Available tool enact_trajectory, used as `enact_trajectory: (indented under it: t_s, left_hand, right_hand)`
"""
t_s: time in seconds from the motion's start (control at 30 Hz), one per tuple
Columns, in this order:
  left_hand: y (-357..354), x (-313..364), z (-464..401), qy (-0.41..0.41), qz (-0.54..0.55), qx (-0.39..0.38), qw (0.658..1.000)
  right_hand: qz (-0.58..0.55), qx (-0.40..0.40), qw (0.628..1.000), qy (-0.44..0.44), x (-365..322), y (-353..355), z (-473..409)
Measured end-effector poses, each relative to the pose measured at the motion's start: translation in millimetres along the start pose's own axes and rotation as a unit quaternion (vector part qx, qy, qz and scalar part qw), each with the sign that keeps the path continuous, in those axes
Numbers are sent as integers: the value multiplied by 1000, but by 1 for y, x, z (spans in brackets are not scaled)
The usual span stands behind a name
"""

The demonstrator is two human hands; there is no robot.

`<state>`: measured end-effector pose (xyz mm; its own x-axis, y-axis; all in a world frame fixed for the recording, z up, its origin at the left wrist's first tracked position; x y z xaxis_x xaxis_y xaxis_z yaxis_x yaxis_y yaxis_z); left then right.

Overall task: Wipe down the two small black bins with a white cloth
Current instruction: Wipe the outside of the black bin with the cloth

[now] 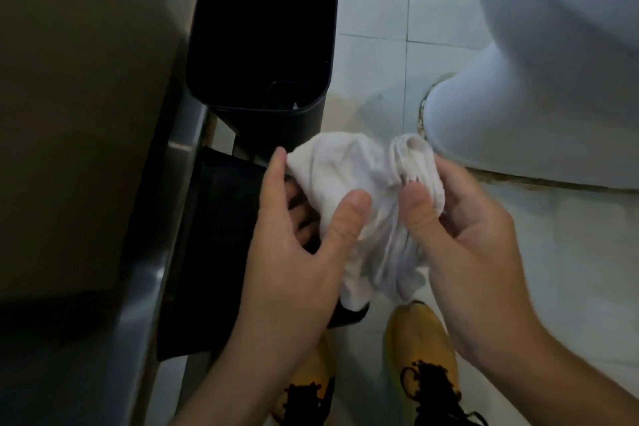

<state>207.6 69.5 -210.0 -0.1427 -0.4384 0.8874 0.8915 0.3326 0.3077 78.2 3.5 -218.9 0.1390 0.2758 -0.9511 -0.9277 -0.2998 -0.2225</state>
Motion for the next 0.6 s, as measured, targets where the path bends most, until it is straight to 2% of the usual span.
enact_trajectory:
  t_s: [0.03, 0.13, 0.33, 0.43, 0.5, 0.6]
  left_hand:
    - [-6, -5, -8, 7, 54, -3, 999]
    - [-26, 5, -7, 10, 113, -28, 993]
    - [-40, -2, -1, 3, 140, -28, 990]
    - [-41, 5, 1, -38, 117, -58, 991]
    - [-40, 7, -1, -51, 94, -76, 991]
    - [-40, 4, -4, -22, 118, -62, 991]
  right_hand:
    - [-30, -16, 999, -35, -2, 4, 3]
    - [-124, -25, 985, -118, -5, 16, 13]
    - [-147, -7, 979, -143, -8, 42, 17]
    - [-121, -8, 985, -122, -16, 46, 16]
    - [-59, -39, 994, -81, -23, 48, 15]
    - [41, -59, 997, -33, -26, 57, 9]
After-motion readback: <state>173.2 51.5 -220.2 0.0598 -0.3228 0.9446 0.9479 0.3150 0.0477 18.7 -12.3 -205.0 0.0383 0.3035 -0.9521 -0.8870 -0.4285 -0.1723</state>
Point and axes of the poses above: each hand's wrist, its own z-axis away from the middle knuckle, its own y-axis out of the back of the hand, x = y × z, the point moved 3 cm from there along -z, towards the middle knuckle, and after that the axes turned 13 degrees about -z, right-handed, at the moved point
